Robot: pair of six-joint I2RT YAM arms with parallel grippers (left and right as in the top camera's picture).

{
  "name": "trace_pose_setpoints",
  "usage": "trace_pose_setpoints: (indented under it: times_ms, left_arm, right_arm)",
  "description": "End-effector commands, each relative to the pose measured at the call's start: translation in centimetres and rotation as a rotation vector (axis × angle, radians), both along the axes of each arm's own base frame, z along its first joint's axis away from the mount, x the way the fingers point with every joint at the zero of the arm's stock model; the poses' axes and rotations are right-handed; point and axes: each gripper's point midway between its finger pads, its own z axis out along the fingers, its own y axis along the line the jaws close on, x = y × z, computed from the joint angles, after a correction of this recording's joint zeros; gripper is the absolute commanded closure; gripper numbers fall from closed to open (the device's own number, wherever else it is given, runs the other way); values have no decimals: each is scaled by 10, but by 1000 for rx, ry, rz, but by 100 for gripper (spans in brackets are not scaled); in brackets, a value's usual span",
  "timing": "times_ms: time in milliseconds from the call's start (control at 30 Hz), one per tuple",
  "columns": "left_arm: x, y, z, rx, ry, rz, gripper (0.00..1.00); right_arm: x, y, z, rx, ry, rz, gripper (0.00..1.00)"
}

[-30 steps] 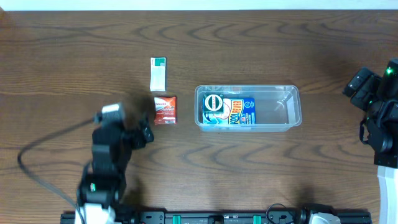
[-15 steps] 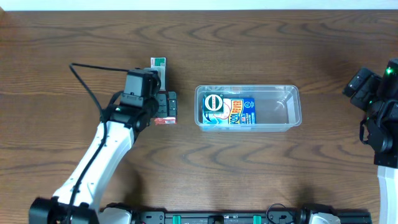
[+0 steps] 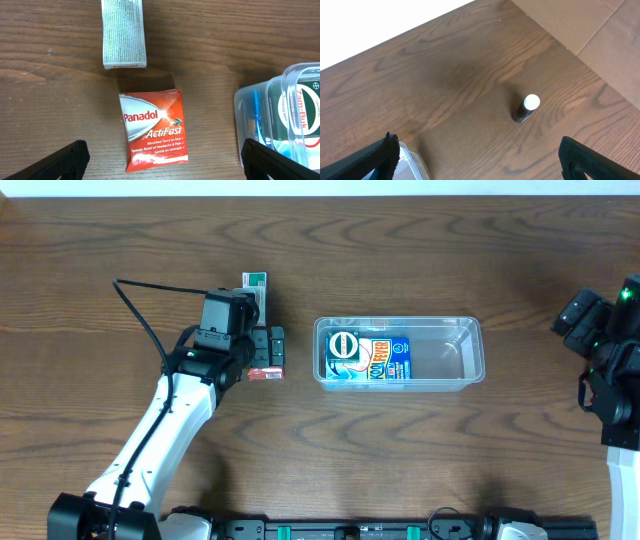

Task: Pack container
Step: 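Reach the left gripper over the red Panadol box, then lower the right gripper and grasp the white-capped bottle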

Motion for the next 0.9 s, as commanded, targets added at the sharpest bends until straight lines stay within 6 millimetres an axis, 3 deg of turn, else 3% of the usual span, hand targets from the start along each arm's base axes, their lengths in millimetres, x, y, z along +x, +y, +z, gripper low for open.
trace_pose_setpoints:
  times_ms: [0, 200, 333, 467, 667, 867]
  left_arm:
    - [5, -1, 7, 3, -20, -15, 2]
    - [1, 0, 5, 7, -1, -14, 2]
    - [-1, 0, 3, 9, 7, -14, 2]
    - [-1, 0, 3, 9, 8, -15, 2]
    - [-2, 0, 2, 10, 14, -15, 2]
    - [-10, -1, -3, 5, 53, -23, 2]
  right_arm:
    - [-2, -5, 4, -15, -2, -14, 1]
    - [9, -7, 17, -36, -67, -10, 1]
    - [4, -12, 8, -108, 31, 25, 1]
    - [13, -17, -2, -87, 76, 83, 1]
    - [3, -62, -34, 92, 190, -52, 1]
    - [4, -109, -83, 232, 276, -156, 15]
